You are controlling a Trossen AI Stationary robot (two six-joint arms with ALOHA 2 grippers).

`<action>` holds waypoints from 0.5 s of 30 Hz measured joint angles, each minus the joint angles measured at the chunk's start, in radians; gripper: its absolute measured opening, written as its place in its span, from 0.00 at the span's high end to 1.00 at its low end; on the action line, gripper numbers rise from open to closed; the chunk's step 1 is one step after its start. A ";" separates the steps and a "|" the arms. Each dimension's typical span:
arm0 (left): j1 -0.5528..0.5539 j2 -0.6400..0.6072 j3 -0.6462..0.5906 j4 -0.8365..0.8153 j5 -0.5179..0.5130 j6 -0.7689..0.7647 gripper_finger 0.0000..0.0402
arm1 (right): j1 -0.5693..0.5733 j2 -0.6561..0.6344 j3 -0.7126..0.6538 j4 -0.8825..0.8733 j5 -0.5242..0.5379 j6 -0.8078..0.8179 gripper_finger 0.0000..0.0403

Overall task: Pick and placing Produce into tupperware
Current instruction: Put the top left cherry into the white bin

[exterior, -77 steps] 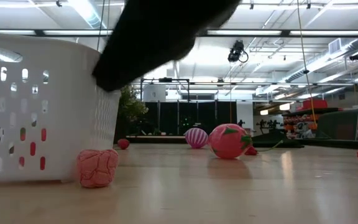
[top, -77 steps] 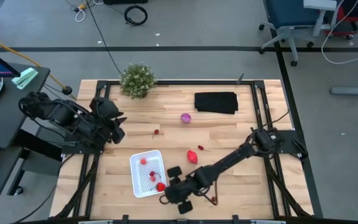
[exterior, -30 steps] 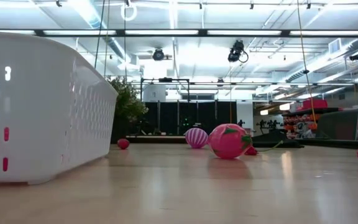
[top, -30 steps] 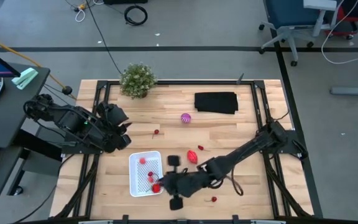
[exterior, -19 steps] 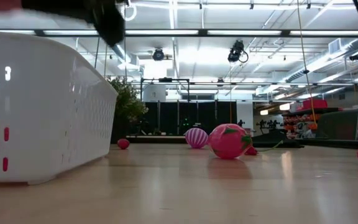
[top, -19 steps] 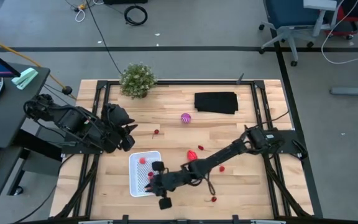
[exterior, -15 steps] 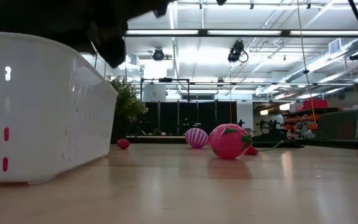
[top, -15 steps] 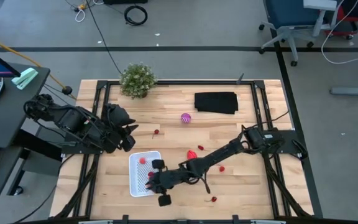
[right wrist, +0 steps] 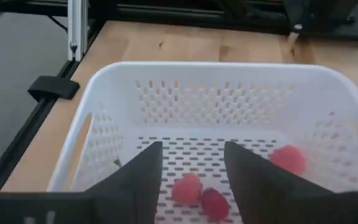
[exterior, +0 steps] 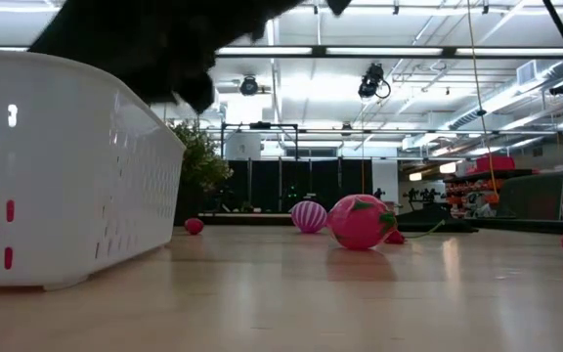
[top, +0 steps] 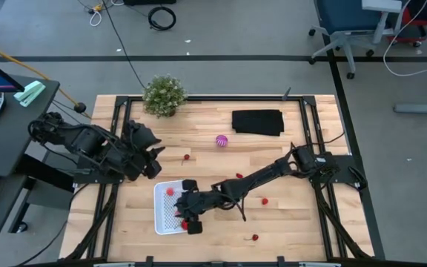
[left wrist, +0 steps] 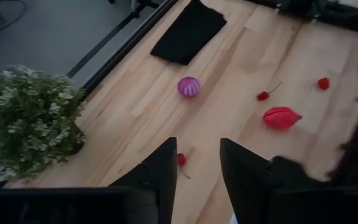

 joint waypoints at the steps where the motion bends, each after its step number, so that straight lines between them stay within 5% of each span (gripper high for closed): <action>1: 0.003 0.005 0.000 -0.007 0.000 0.008 0.66 | 0.001 -0.026 0.000 -0.031 0.000 -0.002 0.53; 10: 0.020 0.145 0.000 0.006 0.010 -0.067 0.52 | 0.051 -0.399 0.001 -0.669 -0.008 0.112 0.56; 15: 0.050 0.286 0.000 0.005 0.033 -0.077 0.50 | 0.135 -0.615 0.003 -0.817 0.147 0.152 0.59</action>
